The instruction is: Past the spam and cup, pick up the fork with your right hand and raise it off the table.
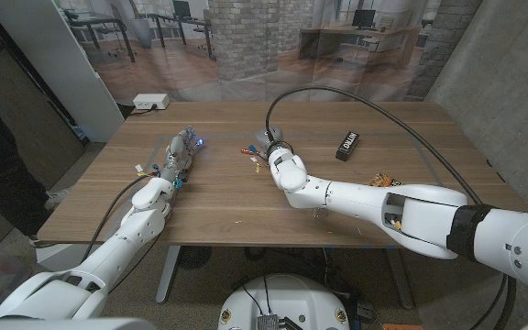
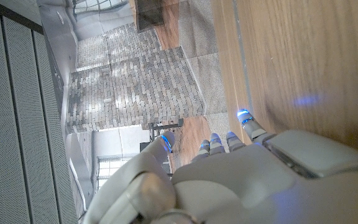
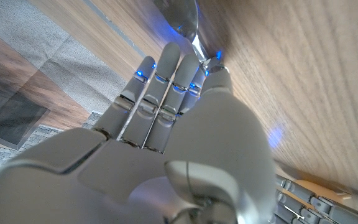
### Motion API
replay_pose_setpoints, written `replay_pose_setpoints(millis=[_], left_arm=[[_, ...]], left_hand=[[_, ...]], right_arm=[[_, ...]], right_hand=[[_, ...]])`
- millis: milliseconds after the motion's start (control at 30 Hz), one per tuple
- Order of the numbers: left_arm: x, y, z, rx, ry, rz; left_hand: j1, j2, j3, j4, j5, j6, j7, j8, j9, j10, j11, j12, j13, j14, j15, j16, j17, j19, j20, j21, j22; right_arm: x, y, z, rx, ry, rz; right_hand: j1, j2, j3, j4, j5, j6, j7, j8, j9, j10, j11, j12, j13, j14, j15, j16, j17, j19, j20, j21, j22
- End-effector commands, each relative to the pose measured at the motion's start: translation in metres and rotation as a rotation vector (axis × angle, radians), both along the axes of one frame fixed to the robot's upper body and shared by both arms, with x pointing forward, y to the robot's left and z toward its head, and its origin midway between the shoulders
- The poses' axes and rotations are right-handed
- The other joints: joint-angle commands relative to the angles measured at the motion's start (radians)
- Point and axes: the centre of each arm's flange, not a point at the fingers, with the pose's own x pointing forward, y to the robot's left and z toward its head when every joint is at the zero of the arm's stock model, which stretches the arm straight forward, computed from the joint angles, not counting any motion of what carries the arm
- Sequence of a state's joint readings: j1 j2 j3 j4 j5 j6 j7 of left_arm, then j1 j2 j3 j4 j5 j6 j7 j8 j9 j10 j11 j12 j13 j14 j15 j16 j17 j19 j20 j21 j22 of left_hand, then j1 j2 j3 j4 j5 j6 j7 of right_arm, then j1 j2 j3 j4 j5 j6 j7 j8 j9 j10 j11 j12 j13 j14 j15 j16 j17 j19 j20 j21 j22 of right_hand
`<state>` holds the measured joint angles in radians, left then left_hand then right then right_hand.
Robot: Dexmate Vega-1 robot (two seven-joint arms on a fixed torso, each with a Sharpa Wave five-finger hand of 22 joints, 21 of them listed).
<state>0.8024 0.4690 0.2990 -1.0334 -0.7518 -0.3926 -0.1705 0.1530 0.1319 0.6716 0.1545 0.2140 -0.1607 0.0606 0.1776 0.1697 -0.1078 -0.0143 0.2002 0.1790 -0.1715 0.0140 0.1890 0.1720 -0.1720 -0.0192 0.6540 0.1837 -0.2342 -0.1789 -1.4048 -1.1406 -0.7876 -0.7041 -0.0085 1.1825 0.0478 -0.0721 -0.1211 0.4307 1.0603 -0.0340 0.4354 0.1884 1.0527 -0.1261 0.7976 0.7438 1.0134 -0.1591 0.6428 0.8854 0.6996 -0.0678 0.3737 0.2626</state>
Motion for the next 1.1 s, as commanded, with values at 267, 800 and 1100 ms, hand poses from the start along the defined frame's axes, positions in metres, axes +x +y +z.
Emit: replay_pose_setpoints(millis=[267, 800, 1100], left_arm=[[-0.003, -0.002, 0.002, 0.009, -0.007, -0.011], [-0.002, -0.002, 0.004, 0.014, -0.010, -0.017], [-0.002, -0.003, 0.005, 0.014, -0.015, -0.016]], left_hand=[[-0.008, 0.043, 0.004, 0.000, -0.001, -0.008, -0.002, 0.002, 0.003, -0.010, 0.001, -0.001, 0.004, -0.014, -0.001, -0.003, 0.003, -0.075, 0.001, -0.007, 0.002], [-0.009, 0.044, 0.005, 0.000, -0.001, -0.008, -0.002, 0.002, 0.003, -0.009, 0.003, 0.000, 0.004, -0.014, -0.002, -0.003, 0.003, -0.074, 0.002, -0.009, 0.002], [-0.009, 0.044, 0.005, 0.000, -0.001, -0.008, -0.002, 0.002, 0.003, -0.010, 0.002, 0.000, 0.004, -0.013, -0.002, -0.002, 0.003, -0.074, 0.002, -0.010, 0.002]], right_arm=[[-0.013, 0.000, 0.011, 0.015, -0.044, 0.050], [-0.021, 0.002, 0.017, 0.026, -0.070, 0.073], [-0.024, 0.002, 0.022, 0.021, -0.080, 0.079]], right_hand=[[0.020, 0.006, -0.019, 0.001, 0.017, 0.084, -0.006, 0.049, 0.294, 0.011, 0.006, 0.007, 0.004, 0.016, -0.057, -0.011, 0.016, 0.001, -0.122, 0.011, -0.001], [0.025, 0.013, -0.039, 0.007, 0.030, 0.086, -0.006, 0.045, 0.300, 0.014, 0.006, 0.012, 0.006, 0.023, -0.057, -0.024, 0.035, -0.005, -0.123, 0.018, -0.004], [0.029, 0.015, -0.052, 0.010, 0.037, 0.088, -0.005, 0.042, 0.301, 0.015, 0.005, 0.013, 0.005, 0.026, -0.057, -0.033, 0.046, -0.009, -0.125, 0.021, -0.006]])
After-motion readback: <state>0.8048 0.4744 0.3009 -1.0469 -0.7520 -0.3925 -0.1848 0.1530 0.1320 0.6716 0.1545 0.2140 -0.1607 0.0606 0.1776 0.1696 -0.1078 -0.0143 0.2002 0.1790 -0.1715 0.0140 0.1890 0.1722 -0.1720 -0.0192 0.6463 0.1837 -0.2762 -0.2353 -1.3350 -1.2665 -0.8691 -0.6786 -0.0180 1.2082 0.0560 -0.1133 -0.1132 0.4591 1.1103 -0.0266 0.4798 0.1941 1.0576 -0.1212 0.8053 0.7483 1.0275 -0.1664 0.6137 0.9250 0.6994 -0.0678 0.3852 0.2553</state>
